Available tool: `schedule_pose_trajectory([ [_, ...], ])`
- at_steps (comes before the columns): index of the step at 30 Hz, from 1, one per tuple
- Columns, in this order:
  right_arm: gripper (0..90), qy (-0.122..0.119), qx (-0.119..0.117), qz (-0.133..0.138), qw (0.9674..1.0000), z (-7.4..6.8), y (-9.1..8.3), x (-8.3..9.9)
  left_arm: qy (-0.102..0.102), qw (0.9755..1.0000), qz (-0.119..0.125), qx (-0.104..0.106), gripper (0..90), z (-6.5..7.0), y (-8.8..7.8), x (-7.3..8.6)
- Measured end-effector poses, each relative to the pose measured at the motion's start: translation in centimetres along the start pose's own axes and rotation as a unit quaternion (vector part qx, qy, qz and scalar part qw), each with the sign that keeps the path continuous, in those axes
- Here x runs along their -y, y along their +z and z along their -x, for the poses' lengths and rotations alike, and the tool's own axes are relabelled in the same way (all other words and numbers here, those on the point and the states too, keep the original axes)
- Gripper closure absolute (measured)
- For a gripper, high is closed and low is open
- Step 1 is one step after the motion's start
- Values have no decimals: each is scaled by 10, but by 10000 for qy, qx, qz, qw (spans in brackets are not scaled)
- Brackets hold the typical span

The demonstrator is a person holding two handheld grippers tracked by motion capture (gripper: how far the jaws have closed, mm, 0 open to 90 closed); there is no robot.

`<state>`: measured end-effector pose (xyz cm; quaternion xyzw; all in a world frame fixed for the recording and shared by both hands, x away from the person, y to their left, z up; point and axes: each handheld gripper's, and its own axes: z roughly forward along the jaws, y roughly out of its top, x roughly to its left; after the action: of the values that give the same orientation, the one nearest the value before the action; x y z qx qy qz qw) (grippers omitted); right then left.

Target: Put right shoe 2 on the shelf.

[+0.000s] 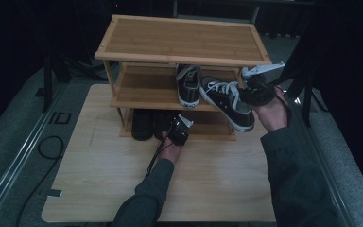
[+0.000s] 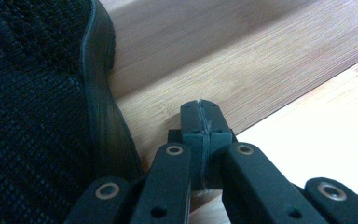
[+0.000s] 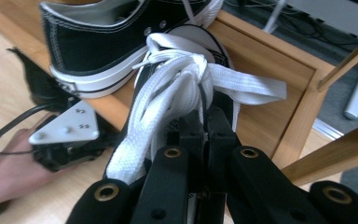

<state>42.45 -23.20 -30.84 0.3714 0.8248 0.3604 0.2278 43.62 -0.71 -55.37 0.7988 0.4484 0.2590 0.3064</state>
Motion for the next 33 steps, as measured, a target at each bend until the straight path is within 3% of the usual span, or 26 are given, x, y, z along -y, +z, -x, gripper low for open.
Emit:
schedule_pose_trajectory([
  [3,883,66,152,22,9999,-2,4,-1,2,10000,5,7,897,0,0,0],
  [8,882,226,78,124,9996,-3,8,-1,33,10000,-24,2,897,-1,0,0],
  [13,868,309,30,31,9995,3,10,1,23,10000,-25,-4,897,0,0,0],
  [16,839,161,108,-57,9998,5,9,3,33,10000,-33,-1,897,-1,0,0],
  [21,779,173,-39,-64,9998,8,5,3,32,10000,-28,-4,897,0,0,0],
  [33,729,61,-157,159,9997,10,-20,8,27,10000,-30,-3,897,0,-1,0],
])
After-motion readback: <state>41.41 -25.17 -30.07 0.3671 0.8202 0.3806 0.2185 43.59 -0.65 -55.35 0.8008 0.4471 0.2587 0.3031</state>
